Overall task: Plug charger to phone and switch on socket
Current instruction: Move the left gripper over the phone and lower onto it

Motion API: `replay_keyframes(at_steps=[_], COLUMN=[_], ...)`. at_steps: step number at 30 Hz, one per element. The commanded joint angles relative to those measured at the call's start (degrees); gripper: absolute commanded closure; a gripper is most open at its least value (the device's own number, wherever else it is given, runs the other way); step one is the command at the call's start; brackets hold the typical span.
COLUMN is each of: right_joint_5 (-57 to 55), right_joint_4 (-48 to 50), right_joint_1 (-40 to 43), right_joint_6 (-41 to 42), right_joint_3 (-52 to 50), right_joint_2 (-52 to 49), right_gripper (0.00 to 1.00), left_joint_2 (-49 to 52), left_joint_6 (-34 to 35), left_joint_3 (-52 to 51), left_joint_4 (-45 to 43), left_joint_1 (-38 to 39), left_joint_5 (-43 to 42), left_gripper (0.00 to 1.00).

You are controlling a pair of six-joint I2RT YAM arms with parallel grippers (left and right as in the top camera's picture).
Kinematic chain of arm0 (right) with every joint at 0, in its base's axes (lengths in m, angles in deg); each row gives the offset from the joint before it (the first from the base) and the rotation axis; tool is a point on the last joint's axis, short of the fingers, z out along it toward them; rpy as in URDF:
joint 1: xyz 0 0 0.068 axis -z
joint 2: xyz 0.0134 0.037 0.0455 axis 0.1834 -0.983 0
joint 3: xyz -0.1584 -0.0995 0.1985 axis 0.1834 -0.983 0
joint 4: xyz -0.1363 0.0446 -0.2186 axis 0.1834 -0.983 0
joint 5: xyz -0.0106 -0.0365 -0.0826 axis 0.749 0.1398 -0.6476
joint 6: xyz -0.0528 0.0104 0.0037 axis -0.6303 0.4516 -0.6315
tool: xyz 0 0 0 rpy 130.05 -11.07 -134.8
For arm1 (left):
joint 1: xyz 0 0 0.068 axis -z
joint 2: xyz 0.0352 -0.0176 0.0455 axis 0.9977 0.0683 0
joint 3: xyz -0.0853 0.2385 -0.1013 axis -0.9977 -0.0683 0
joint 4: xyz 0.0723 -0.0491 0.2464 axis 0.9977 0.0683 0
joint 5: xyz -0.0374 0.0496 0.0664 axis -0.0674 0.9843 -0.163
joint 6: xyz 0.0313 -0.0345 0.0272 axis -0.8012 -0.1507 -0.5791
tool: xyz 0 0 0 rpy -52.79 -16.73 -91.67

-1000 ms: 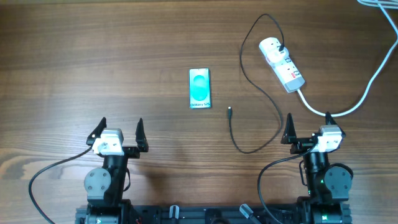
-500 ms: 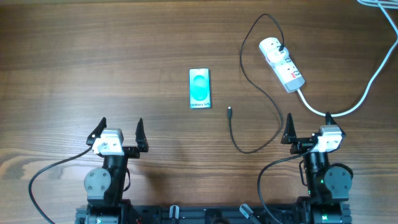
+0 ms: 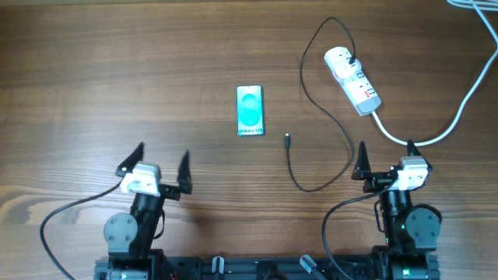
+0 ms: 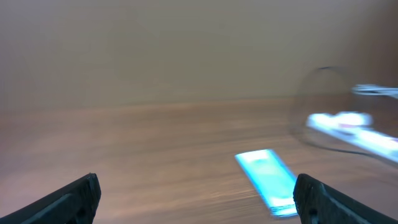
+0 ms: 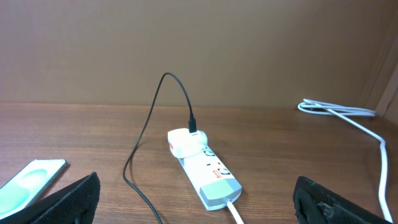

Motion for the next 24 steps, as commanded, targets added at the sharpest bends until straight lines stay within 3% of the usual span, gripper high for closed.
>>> replay_keyframes(at_steps=[1, 4, 7, 8, 11, 13, 15, 16, 17, 19, 21, 23, 24], right_joint_5=[-0.11, -0.11, -0.11, -0.11, -0.11, -0.11, -0.11, -0.11, -0.11, -0.11, -0.11, -0.11, -0.11], right_joint_4=[0.15, 0.15, 0.15, 0.15, 0.15, 0.15, 0.15, 0.15, 0.15, 0.15, 0.15, 0.15, 0.15], right_joint_1=[0.28, 0.31, 0.28, 0.28, 0.31, 0.28, 0.28, 0.31, 0.28, 0.28, 0.31, 0.28, 0.28], right_joint_6=[-0.26, -0.28, -0.28, -0.28, -0.28, -0.28, -0.28, -0.28, -0.28, -0.26, -0.28, -0.28, -0.28], right_joint_3=[-0.11, -0.11, -0.11, -0.11, -0.11, -0.11, -0.11, -0.11, -0.11, -0.11, -0.11, -0.11, -0.11], right_joint_2=[0.13, 0.13, 0.13, 0.15, 0.13, 0.13, 0.13, 0.13, 0.15, 0.13, 0.13, 0.15, 0.13], right_gripper=[0.0, 0.0, 0.0, 0.0, 0.0, 0.0, 0.0, 0.0, 0.0, 0.0, 0.0, 0.0, 0.0], left_joint_2=[-0.31, -0.31, -0.31, -0.26, 4.44, 12.79, 26.38, 34.62, 42.21, 48.65, 54.31, 58.77, 59.98], left_joint_6=[-0.92, -0.94, -0.9, -0.9, -0.9, -0.79, -0.74, -0.94, -0.52, -0.48, 1.53, 10.6, 11.63], left_joint_3=[-0.15, -0.13, 1.05, 3.52, 16.09, 30.77, 51.39, 62.2, 70.66, 76.41, 77.35, 77.46, 77.64], left_joint_4=[-8.2, -24.57, -37.29, -36.85, -25.4, -9.14, 16.13, 27.26, 34.21, 39.91, 38.36, 34.95, 34.62], left_joint_1=[-0.42, -0.42, -0.46, -0.46, -0.46, -0.46, -0.46, -0.44, -0.42, -0.42, -0.42, -0.28, 0.17], left_joint_5=[-19.71, -25.62, -22.64, -22.43, -21.84, -20.9, -20.0, -23.34, -31.85, -40.28, -46.75, -47.19, -46.99], left_gripper=[0.0, 0.0, 0.0, 0.0, 0.0, 0.0, 0.0, 0.0, 0.0, 0.0, 0.0, 0.0, 0.0])
